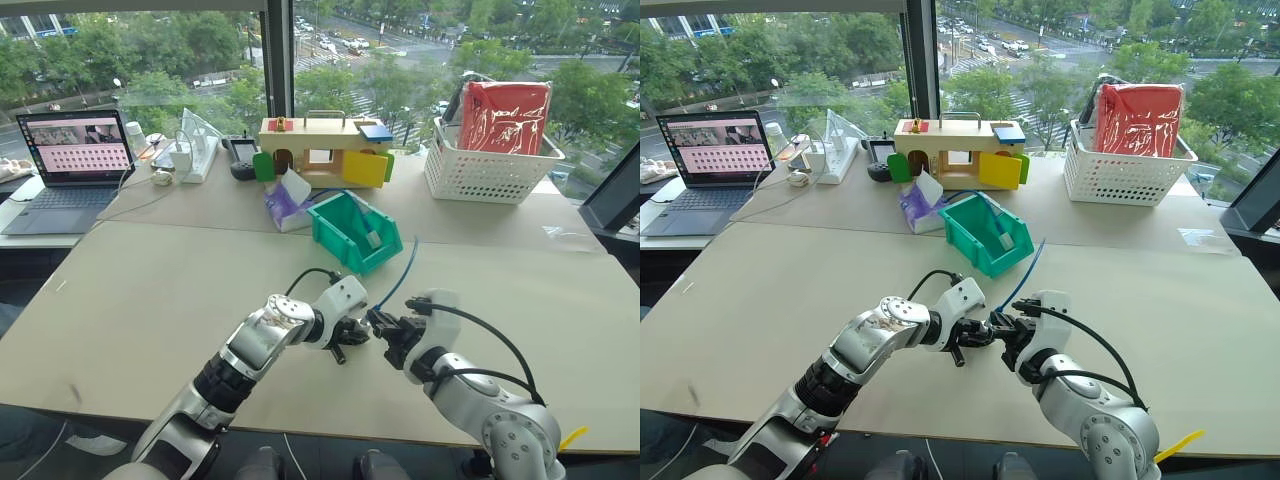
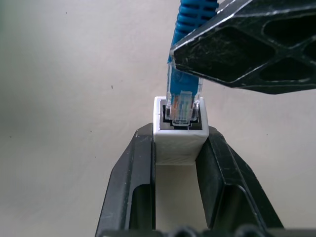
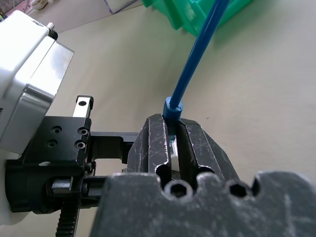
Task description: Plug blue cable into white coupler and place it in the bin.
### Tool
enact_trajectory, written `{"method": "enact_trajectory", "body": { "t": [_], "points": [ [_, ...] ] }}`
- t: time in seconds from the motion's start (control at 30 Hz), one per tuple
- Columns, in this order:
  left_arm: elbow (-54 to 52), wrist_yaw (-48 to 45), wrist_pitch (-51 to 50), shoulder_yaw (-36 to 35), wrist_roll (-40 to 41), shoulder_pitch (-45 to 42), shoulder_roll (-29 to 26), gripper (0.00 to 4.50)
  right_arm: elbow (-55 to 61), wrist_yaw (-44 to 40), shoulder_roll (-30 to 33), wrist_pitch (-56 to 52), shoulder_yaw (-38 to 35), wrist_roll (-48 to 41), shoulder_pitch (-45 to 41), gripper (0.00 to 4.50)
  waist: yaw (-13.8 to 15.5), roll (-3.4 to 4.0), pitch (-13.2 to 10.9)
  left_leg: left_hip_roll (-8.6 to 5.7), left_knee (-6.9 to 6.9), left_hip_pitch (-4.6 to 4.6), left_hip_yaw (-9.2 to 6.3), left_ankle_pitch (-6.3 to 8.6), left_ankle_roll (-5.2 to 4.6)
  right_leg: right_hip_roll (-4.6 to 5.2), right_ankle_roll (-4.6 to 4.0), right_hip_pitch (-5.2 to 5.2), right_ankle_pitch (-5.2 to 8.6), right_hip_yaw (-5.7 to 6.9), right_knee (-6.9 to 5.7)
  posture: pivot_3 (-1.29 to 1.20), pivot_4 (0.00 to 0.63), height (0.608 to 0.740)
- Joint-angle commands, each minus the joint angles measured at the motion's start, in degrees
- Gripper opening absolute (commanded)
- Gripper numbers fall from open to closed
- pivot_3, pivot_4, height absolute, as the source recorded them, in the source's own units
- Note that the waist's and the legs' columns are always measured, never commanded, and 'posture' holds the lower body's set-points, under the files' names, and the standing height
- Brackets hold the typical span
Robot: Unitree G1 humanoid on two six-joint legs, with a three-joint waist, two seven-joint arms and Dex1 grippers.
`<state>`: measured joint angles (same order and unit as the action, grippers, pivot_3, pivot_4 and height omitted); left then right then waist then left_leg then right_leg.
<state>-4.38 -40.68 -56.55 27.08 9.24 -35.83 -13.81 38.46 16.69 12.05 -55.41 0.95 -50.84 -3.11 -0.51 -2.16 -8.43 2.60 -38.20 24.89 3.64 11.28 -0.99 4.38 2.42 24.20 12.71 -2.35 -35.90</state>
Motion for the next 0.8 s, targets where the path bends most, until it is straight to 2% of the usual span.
{"method": "enact_trajectory", "body": {
  "t": [0.03, 0.33, 0.8],
  "points": [
    [0.41, 0.86, -1.86, 0.01, 0.89, 1.27, 0.81, 0.65, 0.28, -0.93, 1.47, -2.90, 2.72, 2.07, -0.43, 0.00, 0.01, -0.01, 0.01, 0.00, 0.00, 0.00, 0.00, 0.00, 0.00, 0.00, 0.00, 0.00, 0.00, 0.00, 0.00, 0.00, 0.150, 0.730],
    [-1.30, 2.75, -4.40, -1.15, 1.25, 2.35, 1.37, 0.65, 0.20, -4.37, 4.77, -8.38, 6.58, 5.17, -1.84, 0.00, -0.13, -0.14, 0.18, 0.02, 0.01, -0.05, -0.01, 0.00, 0.00, -0.02, -0.05, -0.03, 0.05, 0.01, 0.00, 0.00, 0.150, 0.730],
    [-3.78, 4.90, -6.86, -1.56, 2.84, 3.96, 1.35, 0.65, -3.89, -11.85, 8.46, -9.49, 9.36, 10.85, 2.08, 0.00, -0.11, -0.21, 0.80, 0.02, 0.14, -0.17, 0.00, 0.01, 0.01, -0.01, -0.15, -0.10, 0.35, 0.01, 0.04, 0.00, 0.150, 0.730]
  ]
}}
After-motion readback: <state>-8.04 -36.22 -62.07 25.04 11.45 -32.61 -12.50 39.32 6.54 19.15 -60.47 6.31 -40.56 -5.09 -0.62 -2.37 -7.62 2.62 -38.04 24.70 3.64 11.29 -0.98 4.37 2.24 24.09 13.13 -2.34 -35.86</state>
